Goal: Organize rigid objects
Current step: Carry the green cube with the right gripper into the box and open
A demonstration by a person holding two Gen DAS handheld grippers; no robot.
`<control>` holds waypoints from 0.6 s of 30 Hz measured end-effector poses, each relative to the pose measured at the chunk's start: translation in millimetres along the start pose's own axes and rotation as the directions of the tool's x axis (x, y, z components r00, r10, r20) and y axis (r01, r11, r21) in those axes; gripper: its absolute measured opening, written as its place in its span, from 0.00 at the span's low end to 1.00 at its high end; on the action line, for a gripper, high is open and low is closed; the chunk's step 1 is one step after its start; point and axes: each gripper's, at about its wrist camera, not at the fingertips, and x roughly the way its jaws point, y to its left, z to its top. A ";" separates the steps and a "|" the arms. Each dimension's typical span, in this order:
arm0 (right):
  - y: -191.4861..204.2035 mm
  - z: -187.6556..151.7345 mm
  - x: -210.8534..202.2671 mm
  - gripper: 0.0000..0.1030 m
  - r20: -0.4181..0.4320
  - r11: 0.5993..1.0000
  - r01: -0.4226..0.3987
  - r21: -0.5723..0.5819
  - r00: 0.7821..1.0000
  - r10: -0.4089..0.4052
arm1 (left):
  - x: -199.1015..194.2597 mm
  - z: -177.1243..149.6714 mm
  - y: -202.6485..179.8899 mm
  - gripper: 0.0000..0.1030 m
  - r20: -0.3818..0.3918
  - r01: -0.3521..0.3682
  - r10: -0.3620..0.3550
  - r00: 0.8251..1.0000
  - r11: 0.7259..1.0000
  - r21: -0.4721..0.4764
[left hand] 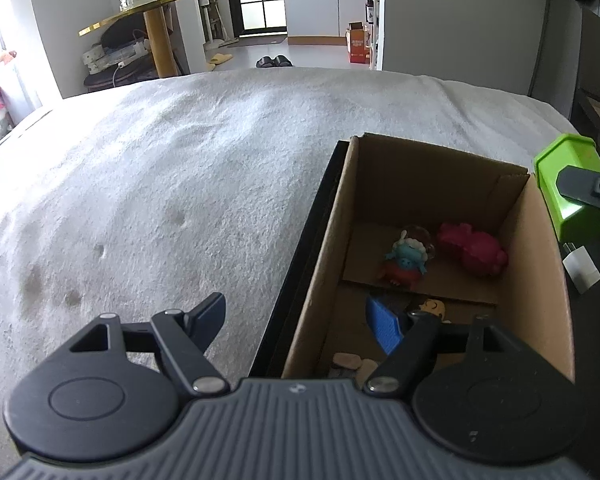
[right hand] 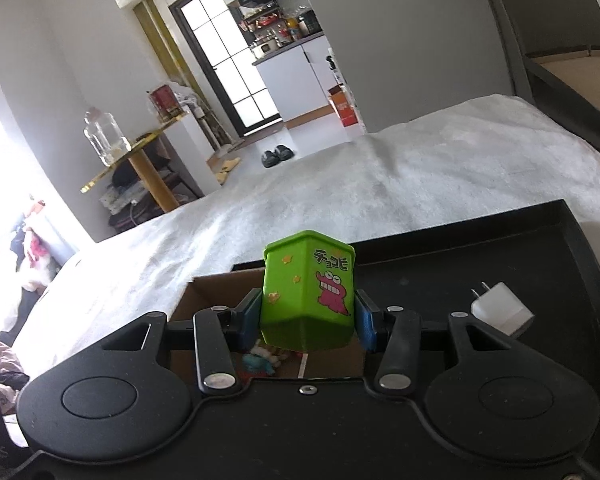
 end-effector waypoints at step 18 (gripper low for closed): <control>48.2 -21.3 24.1 0.46 -0.111 0.985 0.006 -0.172 0.993 -0.025 | 2.6 -5.1 17.0 0.26 0.022 0.124 -0.123 0.992 0.991 -0.056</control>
